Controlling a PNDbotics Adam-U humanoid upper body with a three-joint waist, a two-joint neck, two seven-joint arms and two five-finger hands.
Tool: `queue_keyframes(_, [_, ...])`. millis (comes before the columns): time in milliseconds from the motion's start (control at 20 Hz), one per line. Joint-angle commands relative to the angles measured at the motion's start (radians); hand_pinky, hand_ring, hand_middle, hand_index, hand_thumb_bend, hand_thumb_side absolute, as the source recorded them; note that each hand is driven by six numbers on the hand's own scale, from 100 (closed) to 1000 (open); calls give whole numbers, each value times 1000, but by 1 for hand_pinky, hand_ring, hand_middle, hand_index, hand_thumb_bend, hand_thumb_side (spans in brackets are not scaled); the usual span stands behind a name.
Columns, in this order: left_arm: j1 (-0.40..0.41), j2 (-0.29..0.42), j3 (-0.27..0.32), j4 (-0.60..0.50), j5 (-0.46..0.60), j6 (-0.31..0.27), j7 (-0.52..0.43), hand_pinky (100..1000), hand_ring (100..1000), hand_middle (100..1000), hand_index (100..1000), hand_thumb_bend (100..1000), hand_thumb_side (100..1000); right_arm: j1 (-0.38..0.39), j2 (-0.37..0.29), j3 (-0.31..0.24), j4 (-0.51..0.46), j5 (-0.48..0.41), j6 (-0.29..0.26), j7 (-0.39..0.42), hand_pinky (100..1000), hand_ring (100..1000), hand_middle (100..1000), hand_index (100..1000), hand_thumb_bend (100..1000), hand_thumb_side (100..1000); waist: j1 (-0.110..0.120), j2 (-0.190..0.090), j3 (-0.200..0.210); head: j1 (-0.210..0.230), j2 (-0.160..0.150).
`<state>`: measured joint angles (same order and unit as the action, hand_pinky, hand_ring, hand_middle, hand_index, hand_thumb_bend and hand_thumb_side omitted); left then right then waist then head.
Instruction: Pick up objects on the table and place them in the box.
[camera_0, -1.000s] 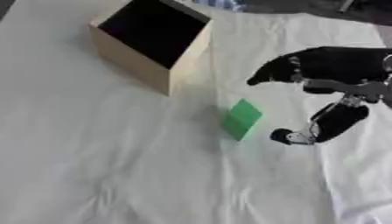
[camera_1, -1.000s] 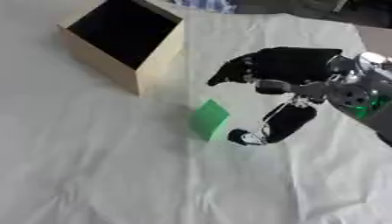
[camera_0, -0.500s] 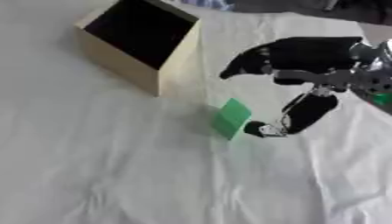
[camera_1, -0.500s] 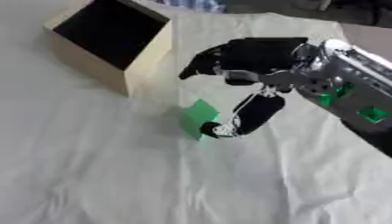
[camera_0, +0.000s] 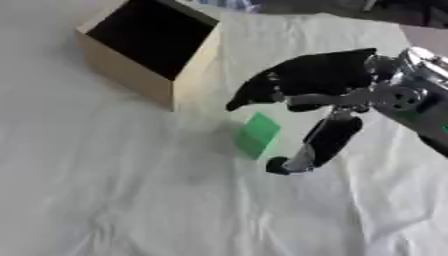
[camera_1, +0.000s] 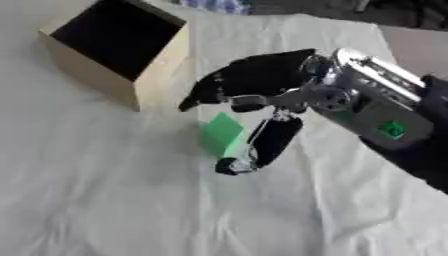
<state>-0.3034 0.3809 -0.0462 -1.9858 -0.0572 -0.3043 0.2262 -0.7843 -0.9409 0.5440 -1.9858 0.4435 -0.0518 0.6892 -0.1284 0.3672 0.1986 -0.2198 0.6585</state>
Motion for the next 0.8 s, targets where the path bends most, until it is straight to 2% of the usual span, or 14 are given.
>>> queue_keyframes(50, [-5,18,1,-14,4,-1,-3,591,726,765,812,256,574,-19,4,-2,-14,23,8,16,861,907,861,993,386,507,9,-19,2,-7,-10])
queue_keyframes(350, [-8,17,-2,-14,6,2,-4,590,725,765,812,252,576,-23,46,18,-4,37,31,17,858,902,854,989,368,509,7,-13,10,-9,-13])
queue_keyframes(800, [-15,13,-6,-14,7,2,-8,589,724,765,812,247,580,-19,89,48,88,85,-22,12,856,902,854,986,366,513,0,1,36,-24,-21])
